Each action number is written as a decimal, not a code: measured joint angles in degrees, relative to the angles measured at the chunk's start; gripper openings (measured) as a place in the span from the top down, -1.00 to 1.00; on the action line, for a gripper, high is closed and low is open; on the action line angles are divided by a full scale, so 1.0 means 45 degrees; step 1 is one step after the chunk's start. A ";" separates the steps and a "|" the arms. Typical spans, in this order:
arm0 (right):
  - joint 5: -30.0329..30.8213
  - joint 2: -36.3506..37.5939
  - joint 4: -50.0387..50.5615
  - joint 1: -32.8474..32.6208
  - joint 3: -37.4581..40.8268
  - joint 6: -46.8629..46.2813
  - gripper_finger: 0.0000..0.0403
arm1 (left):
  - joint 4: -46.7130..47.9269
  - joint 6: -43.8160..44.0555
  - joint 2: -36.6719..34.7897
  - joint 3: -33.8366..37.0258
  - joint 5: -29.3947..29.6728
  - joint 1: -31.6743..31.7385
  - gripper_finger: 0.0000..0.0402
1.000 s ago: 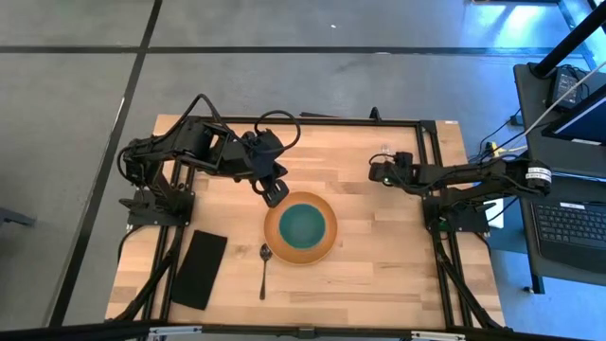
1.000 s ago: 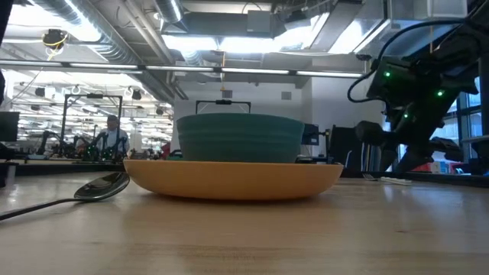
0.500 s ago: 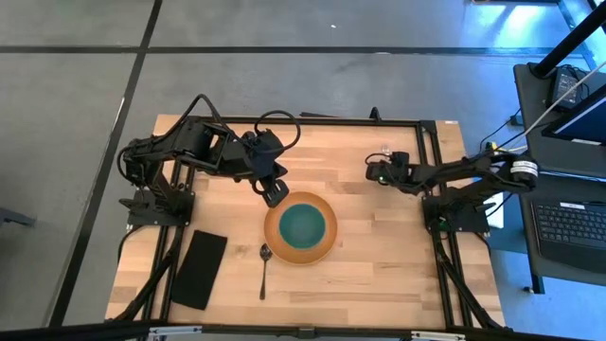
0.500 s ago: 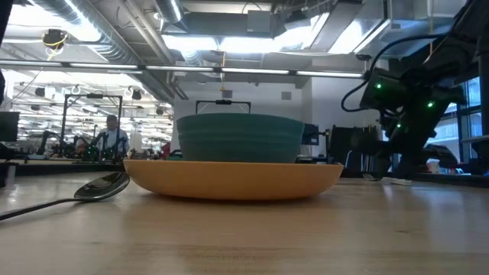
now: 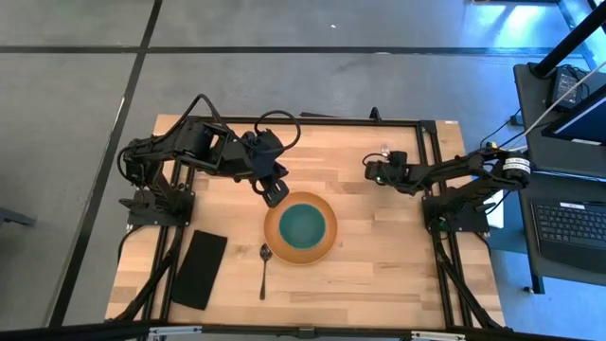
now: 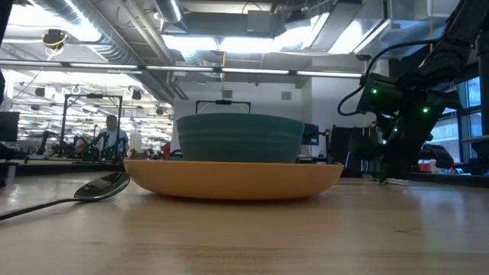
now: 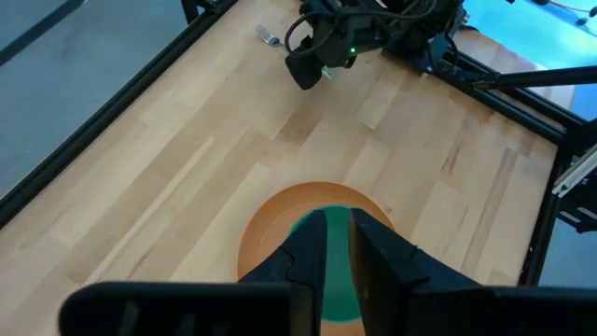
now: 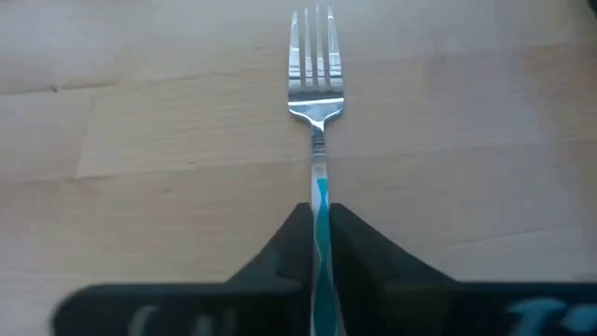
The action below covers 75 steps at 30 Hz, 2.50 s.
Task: Set table place
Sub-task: Put the blue fork to the right of the orange plate
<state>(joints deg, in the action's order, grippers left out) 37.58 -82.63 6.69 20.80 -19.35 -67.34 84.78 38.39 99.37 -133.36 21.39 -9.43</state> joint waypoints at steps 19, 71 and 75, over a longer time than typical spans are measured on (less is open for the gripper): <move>-0.0341 0.2133 0.0033 -0.0593 -0.0993 0.1691 0.88 | -0.0001 0.0000 0.0000 0.0000 0.0000 0.0000 0.72; 0.1146 -0.6062 0.8877 -1.1987 -0.9056 -1.0970 0.88 | -0.0205 0.0897 0.0005 0.0000 0.0112 0.0009 0.79; 0.0867 -0.6745 0.8773 -1.1987 -0.9305 -1.1022 0.88 | -0.0205 0.1054 0.0005 0.0000 0.0112 0.0007 0.75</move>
<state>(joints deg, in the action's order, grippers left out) 41.48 -112.98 46.17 -33.15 -61.23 -116.94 83.85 43.13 99.39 -133.36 21.89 -9.40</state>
